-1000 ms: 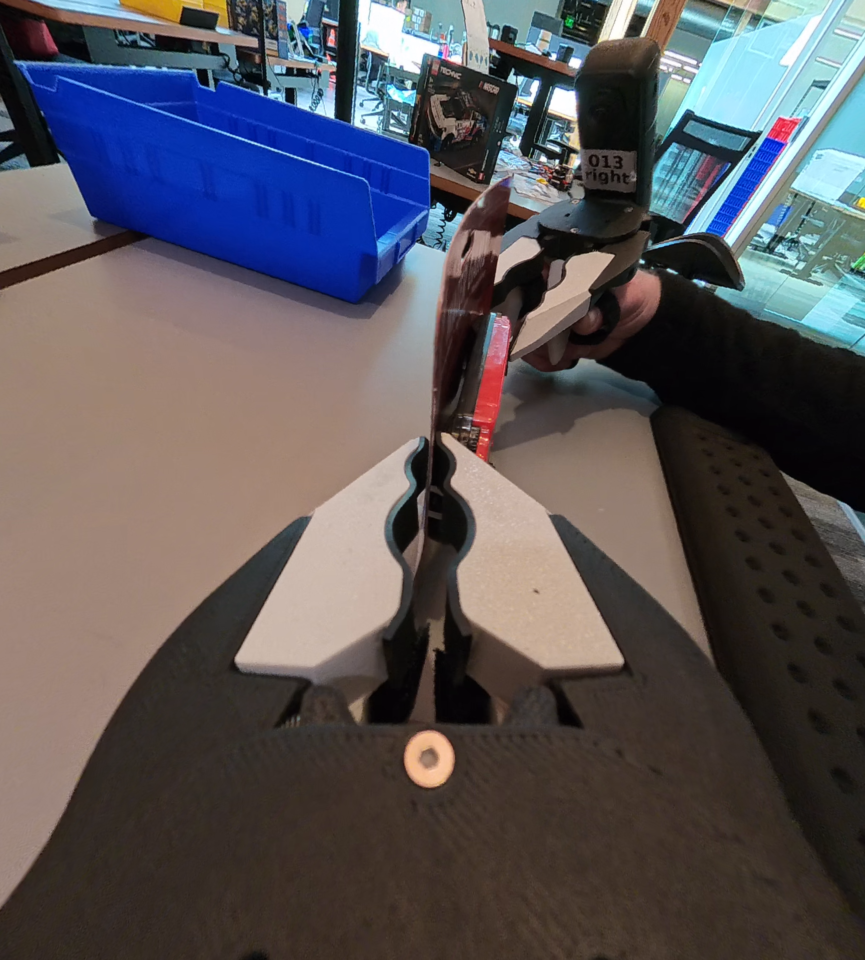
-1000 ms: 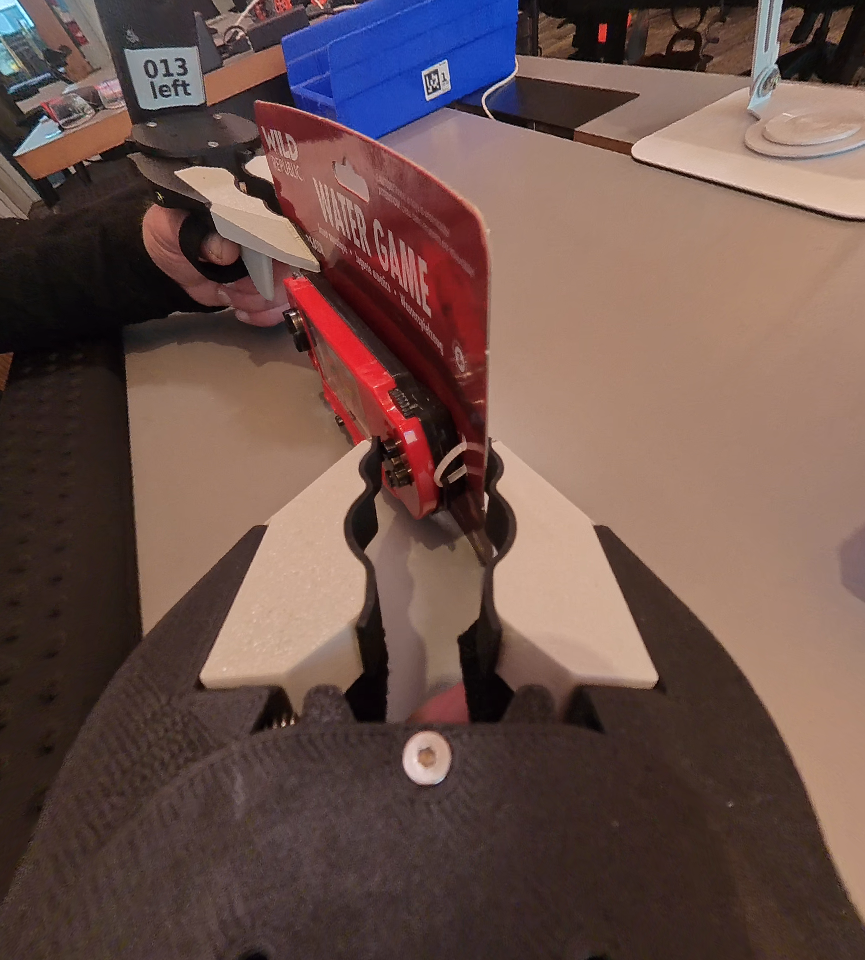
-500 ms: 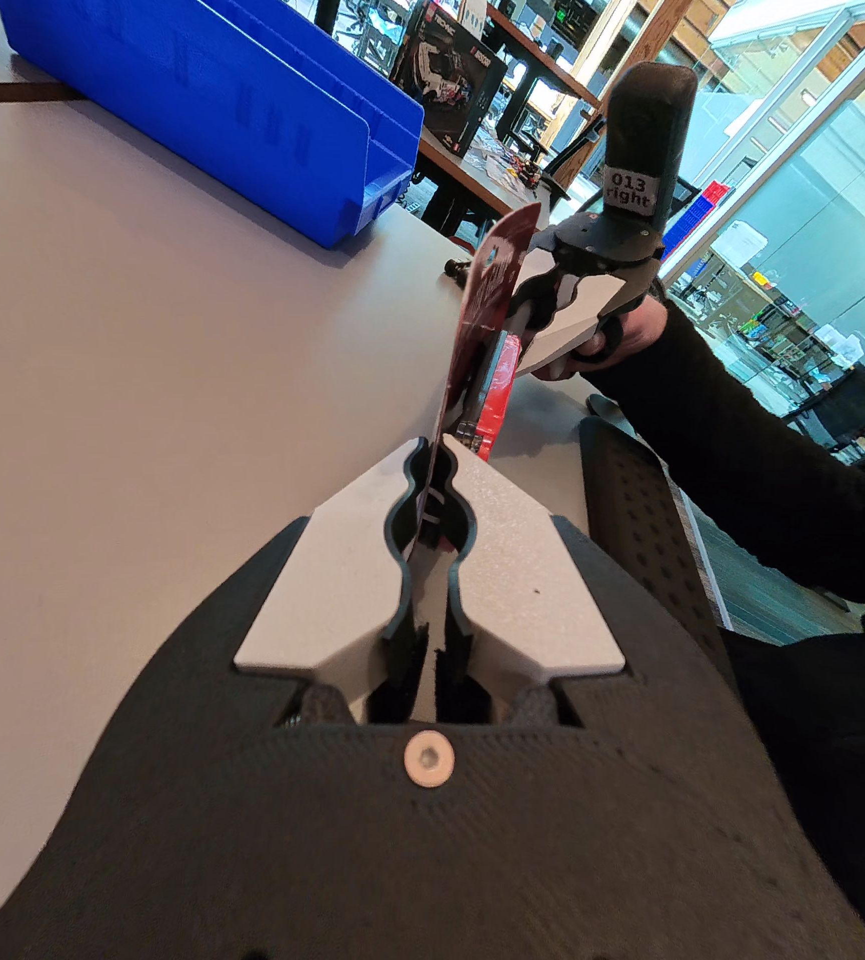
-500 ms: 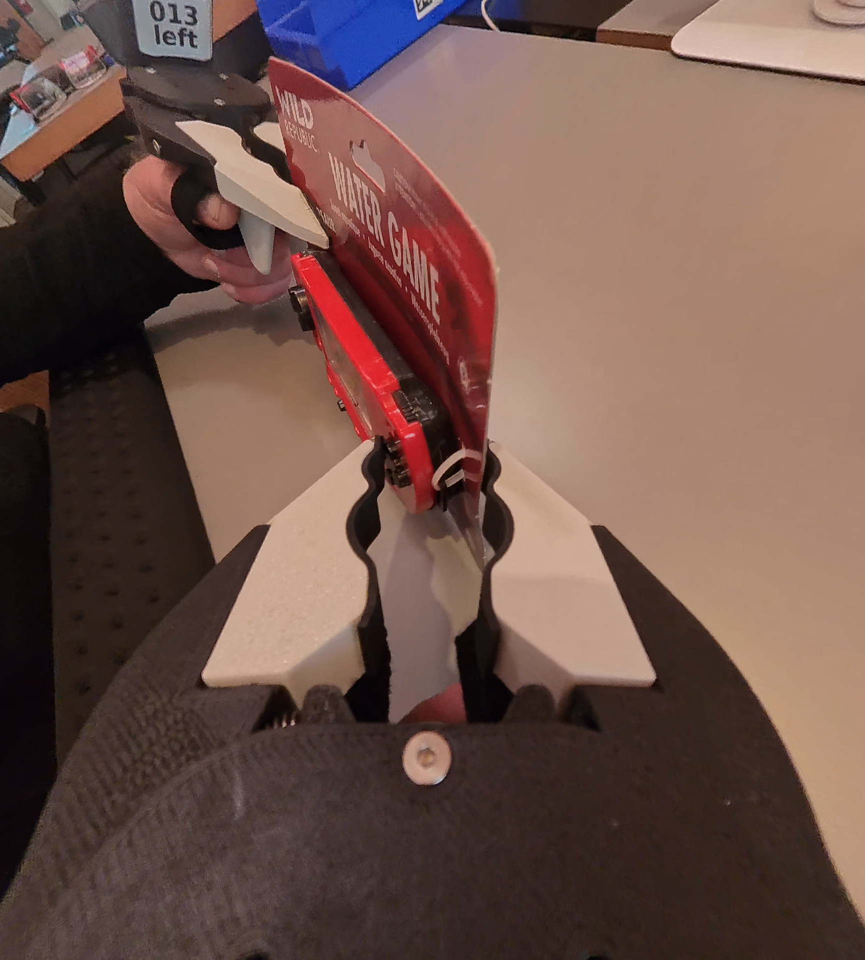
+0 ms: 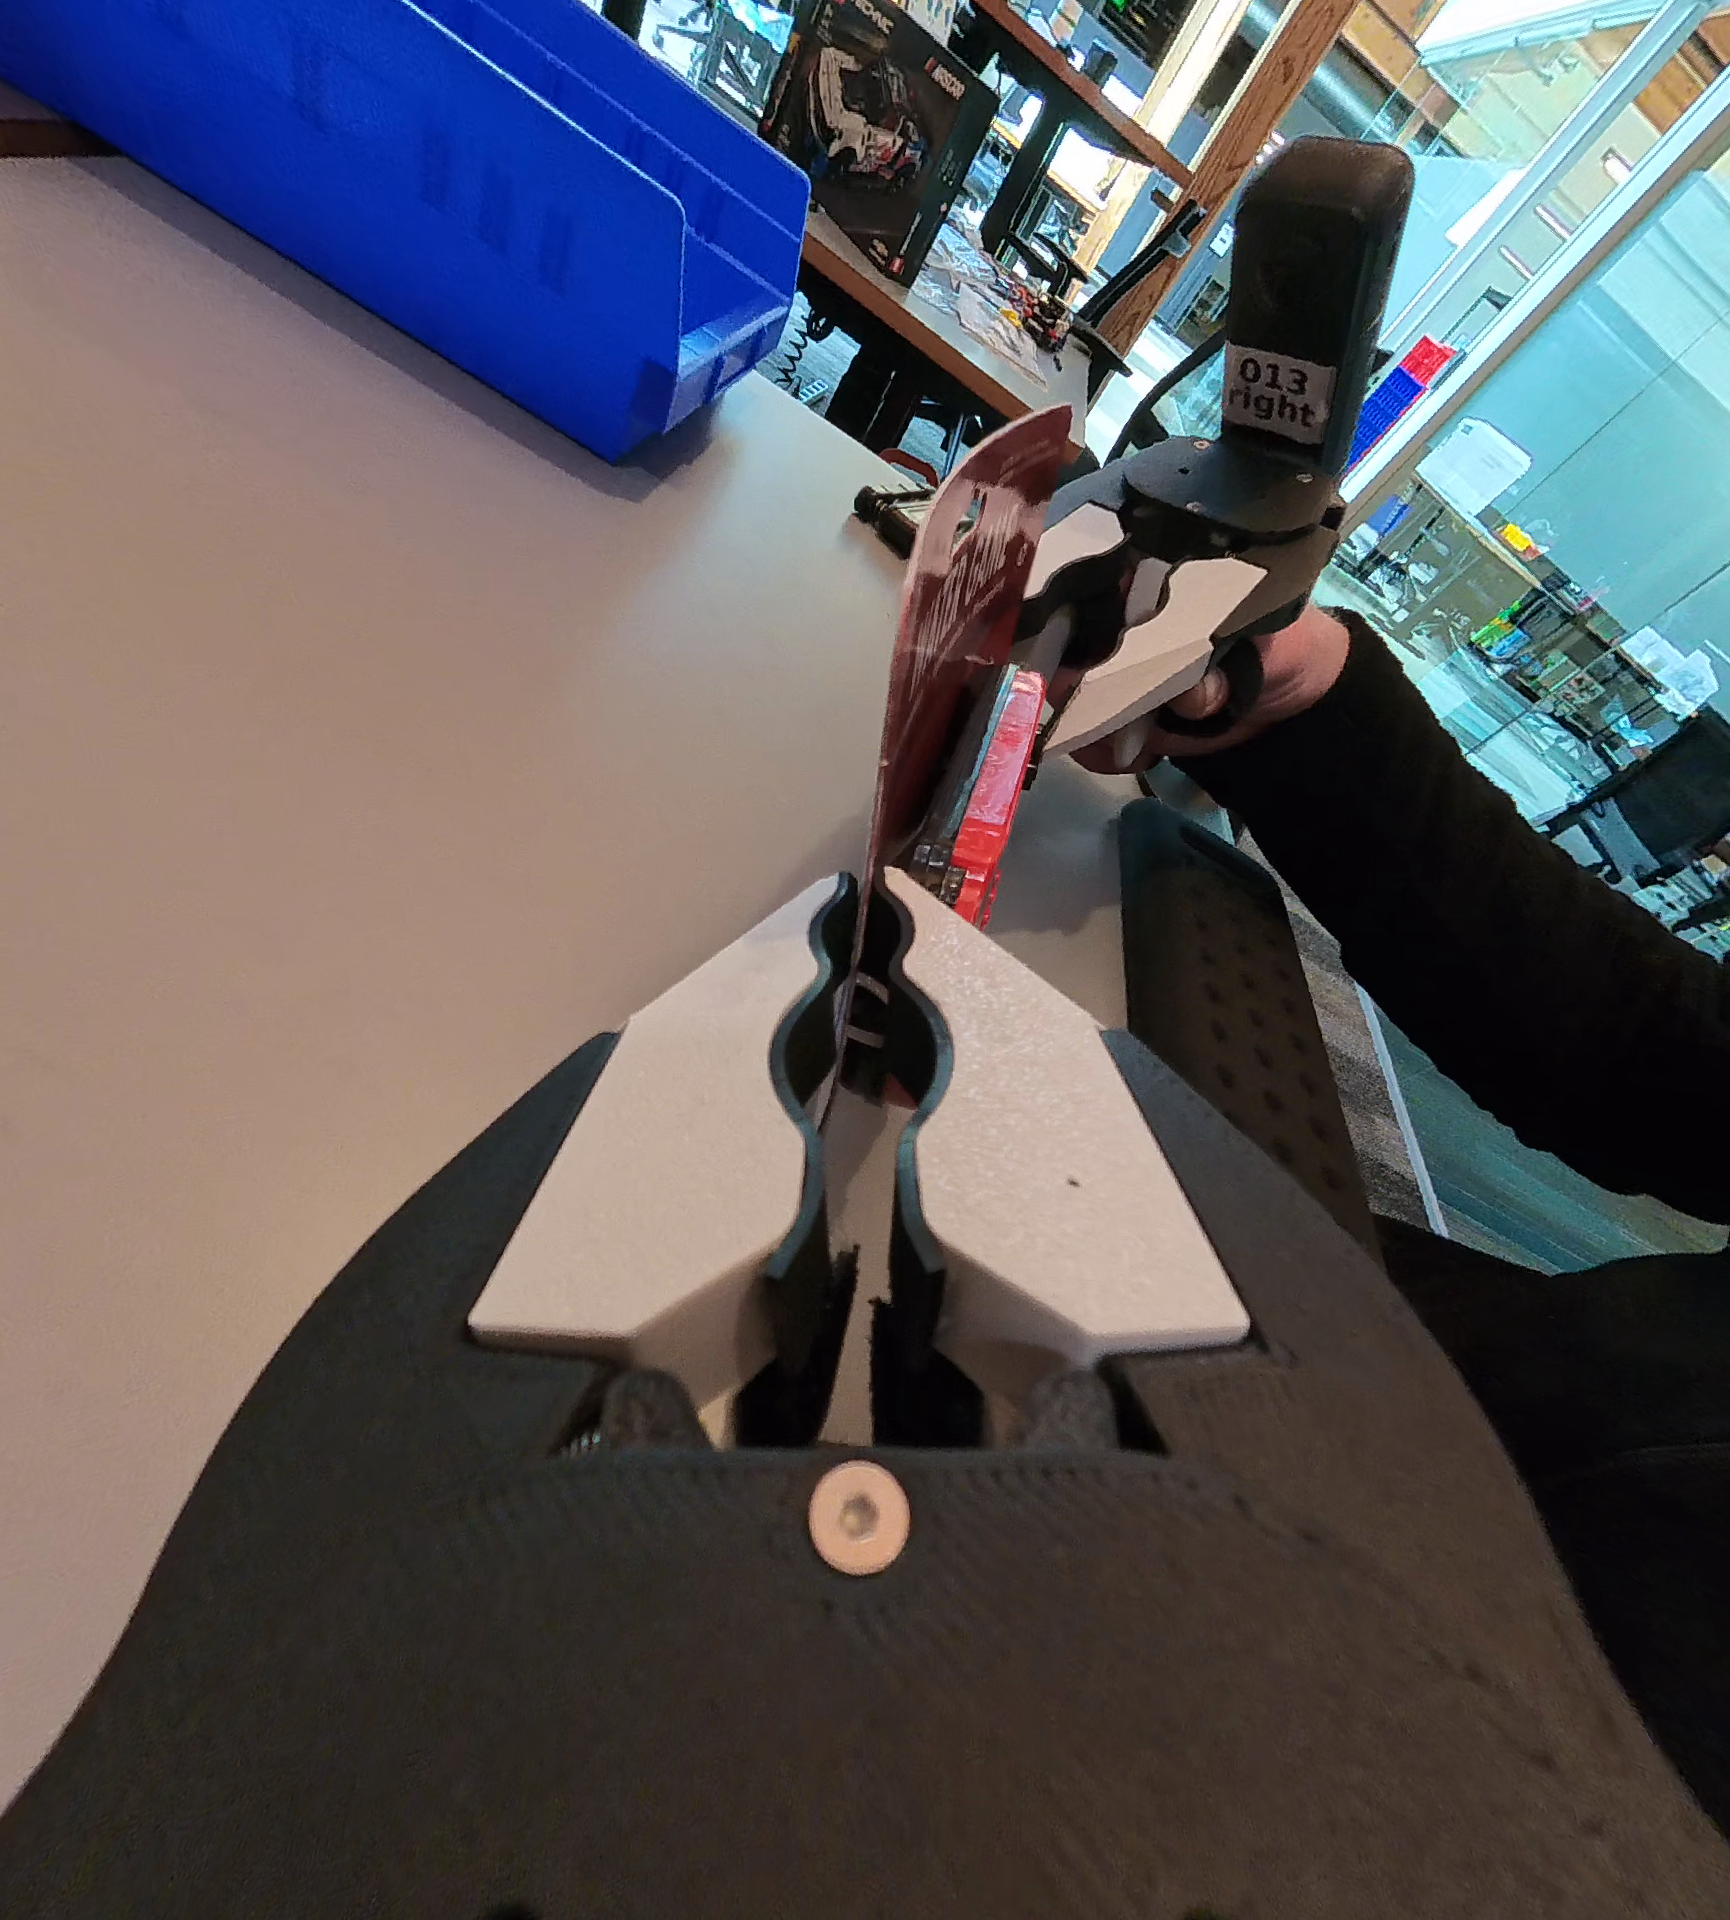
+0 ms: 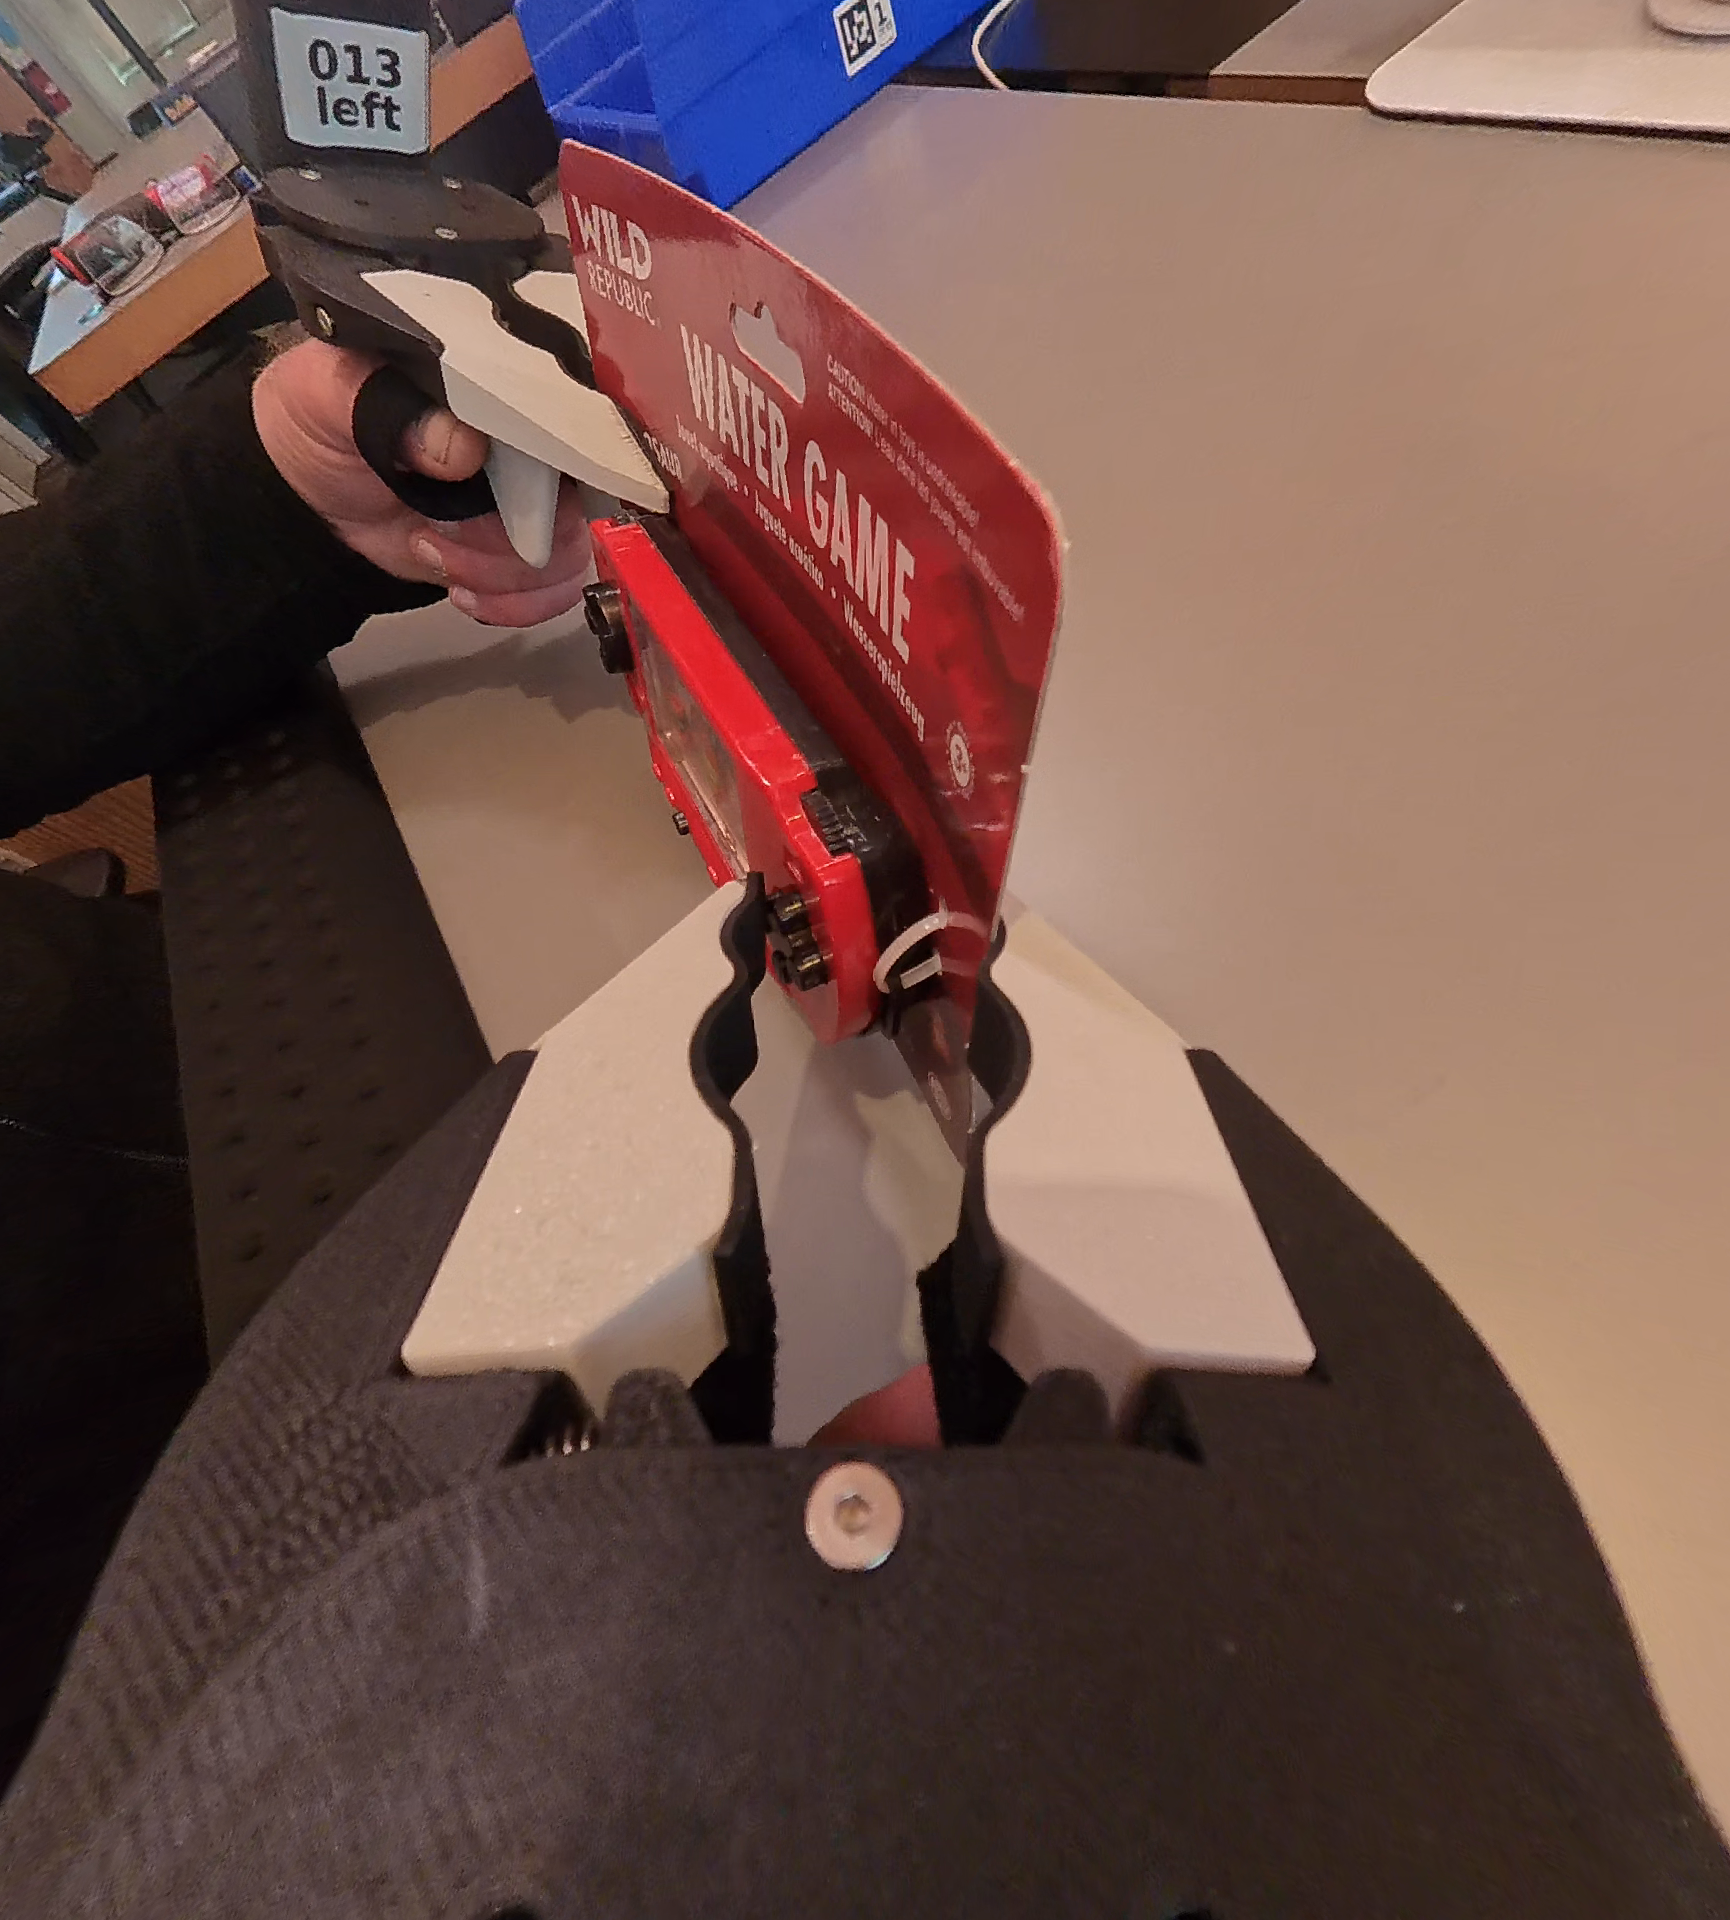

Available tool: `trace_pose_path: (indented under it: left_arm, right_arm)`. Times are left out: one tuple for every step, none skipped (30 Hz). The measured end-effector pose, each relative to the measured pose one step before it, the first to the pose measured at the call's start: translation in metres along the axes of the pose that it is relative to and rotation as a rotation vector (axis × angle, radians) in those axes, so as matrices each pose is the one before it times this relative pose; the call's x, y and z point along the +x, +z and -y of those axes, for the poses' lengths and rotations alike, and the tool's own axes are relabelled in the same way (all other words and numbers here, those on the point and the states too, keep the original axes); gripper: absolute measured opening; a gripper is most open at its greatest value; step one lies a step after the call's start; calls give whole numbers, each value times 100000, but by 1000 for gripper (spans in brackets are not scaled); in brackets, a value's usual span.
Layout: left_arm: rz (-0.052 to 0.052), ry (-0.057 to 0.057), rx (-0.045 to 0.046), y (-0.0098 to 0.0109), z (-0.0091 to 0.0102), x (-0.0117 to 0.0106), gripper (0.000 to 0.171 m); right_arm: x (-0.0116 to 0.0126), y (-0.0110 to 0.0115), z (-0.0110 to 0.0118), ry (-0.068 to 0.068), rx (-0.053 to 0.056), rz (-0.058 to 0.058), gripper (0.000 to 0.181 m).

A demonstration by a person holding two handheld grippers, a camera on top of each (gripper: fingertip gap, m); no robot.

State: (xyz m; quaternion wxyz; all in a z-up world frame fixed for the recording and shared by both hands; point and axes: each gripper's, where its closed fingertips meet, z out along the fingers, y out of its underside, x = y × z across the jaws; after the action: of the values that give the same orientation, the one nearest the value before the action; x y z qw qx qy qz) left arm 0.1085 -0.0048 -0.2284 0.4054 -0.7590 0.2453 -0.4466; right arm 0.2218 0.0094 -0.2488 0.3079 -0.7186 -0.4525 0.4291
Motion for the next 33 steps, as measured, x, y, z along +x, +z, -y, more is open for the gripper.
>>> trace_pose_path:
  left_arm:
    - [-59,-362,-27,-20,-151,50,0]
    - [-102,-344,42,-25,-130,71,0]
    - [26,129,-110,-10,-140,97,0]
    - [-64,379,-48,-5,-95,133,0]
    - [-71,223,-20,-22,-69,138,0]
    - [-19,30,-118,-10,-68,110,0]
    - [-42,116,-6,-21,-41,119,0]
    - [-83,120,80,-15,-29,125,0]
    - [-51,14,43,-24,-32,99,0]
    - [-20,64,-54,-23,-59,99,0]
    - [-16,155,-33,-24,-48,96,0]
    - [-48,81,21,-9,-48,106,0]
    - [114,-6,-76,-37,-54,44,0]
    - [65,-179,-190,-32,-65,19,0]
    - [-60,-115,116,-24,-17,56,0]
    - [-79,51,120,-23,9,66,0]
    - [10,103,-55,-7,-13,40,0]
    - [-33,58,-38,-2,-16,20,0]
    - [-106,-68,133,-6,21,27,0]
    - [-169,3,-29,-4,-6,48,0]
    - [8,107,-295,8,-49,1,0]
    - [110,-32,-242,14,-39,-28,0]
    - [-269,-203,-69,29,-23,32,0]
    - [-2,-29,-222,42,-36,2,0]
    - [353,461,-374,28,-62,-34,0]
    - [-17,14,-10,22,-6,23,0]
    - [-92,-64,183,-1,6,23,0]
    - [-189,-16,18,-15,-9,38,0]
    - [112,83,29,2,-9,22,0]
    - [46,26,-46,-13,-20,31,0]
    - [70,121,-63,-15,-36,24,0]
    - [202,66,75,-14,-17,4,0]
    - [153,-24,41,-26,-47,-6,0]
  right_arm:
    - [-146,8,-145,-21,-104,-105,35]
    - [-142,-11,-124,-24,70,-113,35]
    - [-122,-19,-136,4,10,-98,35]
    - [-119,-35,-115,6,-44,-131,34]
    - [-136,-54,-89,-18,76,-7,35]
    - [-129,-61,-47,-13,140,-6,35]
    - [-103,-56,-33,-27,155,-224,35]
    - [-93,-43,-31,-87,81,-230,35]
    - [-110,-37,-32,-45,104,-38,35]
    - [-107,-47,-18,38,202,62,35]
    - [-99,-36,-7,106,223,19,36]
    - [-92,-24,-23,105,58,93,36]
    - [-116,-23,-56,-136,-174,221,36]
    - [-125,-18,-32,-243,-93,142,36]
    - [-81,-27,-14,-33,4,-52,36]
    - [-50,-16,0,-50,17,-148,35]
    - [-35,-37,16,-254,128,-298,35]
    - [-53,-32,28,-106,181,-180,35]
    - [-52,-25,0,85,73,-9,35]
    - [-31,-13,-26,-142,-48,-188,35]
    - [-23,-3,-43,-214,-23,-233,35]
    - [-33,12,-87,30,-234,59,34]
    - [13,29,-135,-65,-368,-149,34]
    - [33,36,-110,-79,-139,-332,33]
    - [-3,42,-116,-59,-116,-67,32]
    - [-21,49,-99,45,-28,78,32]
    - [-57,-9,-13,150,423,262,31]
    - [-30,-8,10,-107,438,136,31]
    - [-18,-10,-5,-42,218,-43,31]
    - [-48,1,-22,-42,-73,88,31]
    - [-28,-9,-12,-255,-68,-125,30]
    - [-21,14,-7,33,-18,-97,31]
    - [-60,5,-25,-13,-148,204,30]
